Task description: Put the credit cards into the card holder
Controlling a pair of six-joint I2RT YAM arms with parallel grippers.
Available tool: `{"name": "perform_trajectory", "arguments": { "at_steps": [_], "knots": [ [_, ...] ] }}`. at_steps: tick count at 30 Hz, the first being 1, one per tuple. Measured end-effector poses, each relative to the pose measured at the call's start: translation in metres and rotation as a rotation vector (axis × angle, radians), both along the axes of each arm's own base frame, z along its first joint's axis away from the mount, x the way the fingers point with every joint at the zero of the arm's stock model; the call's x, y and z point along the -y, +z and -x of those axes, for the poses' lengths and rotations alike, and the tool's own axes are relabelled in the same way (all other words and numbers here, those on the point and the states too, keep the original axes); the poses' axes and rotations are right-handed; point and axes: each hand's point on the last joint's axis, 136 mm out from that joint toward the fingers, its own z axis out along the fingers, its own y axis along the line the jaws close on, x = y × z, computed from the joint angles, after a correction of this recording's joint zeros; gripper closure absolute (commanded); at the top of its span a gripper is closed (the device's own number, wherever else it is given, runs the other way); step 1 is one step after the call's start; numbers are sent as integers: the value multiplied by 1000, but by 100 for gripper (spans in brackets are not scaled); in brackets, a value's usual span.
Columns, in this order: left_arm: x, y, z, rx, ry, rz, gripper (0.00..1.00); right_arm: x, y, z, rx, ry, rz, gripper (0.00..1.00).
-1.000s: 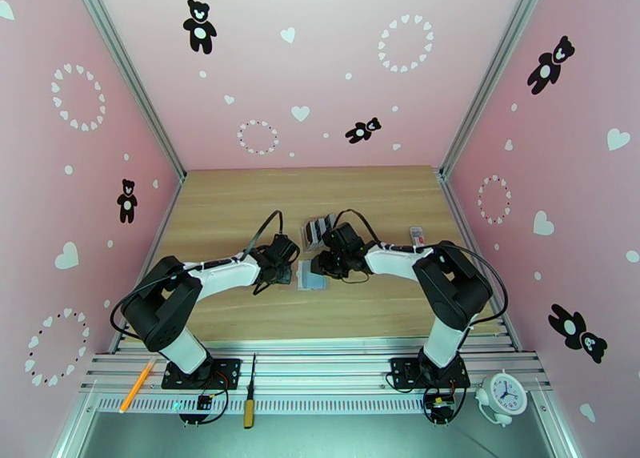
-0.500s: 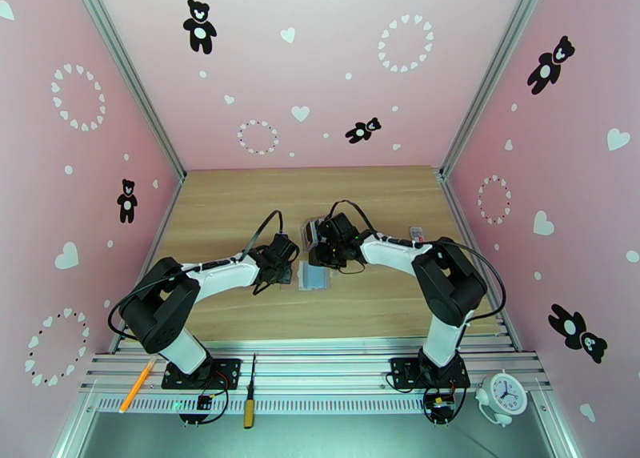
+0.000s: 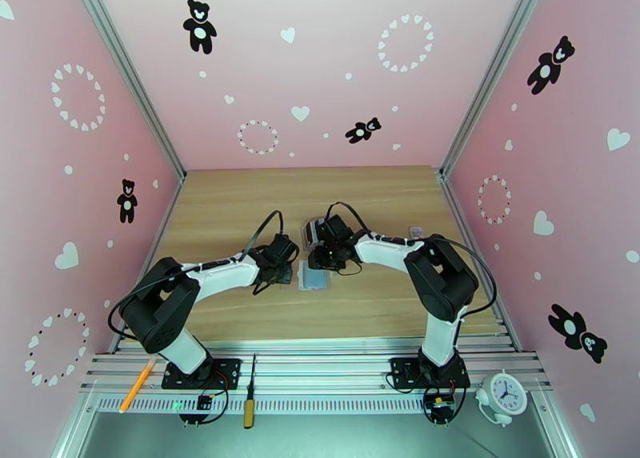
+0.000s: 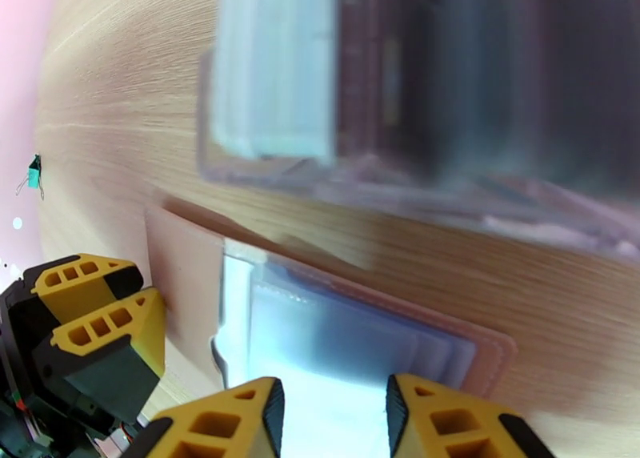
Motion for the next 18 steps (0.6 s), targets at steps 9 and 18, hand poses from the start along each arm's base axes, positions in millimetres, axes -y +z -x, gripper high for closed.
{"name": "perform_trajectory", "arguments": {
  "at_steps": [9,18],
  "knots": [
    [0,1,0,-14,-6,25,62,-7,-2,8,1,22,9,61],
    [11,44,-4,52,-21,128,51,-14,-1,10,-7,18,-10,61]
  ]
}}
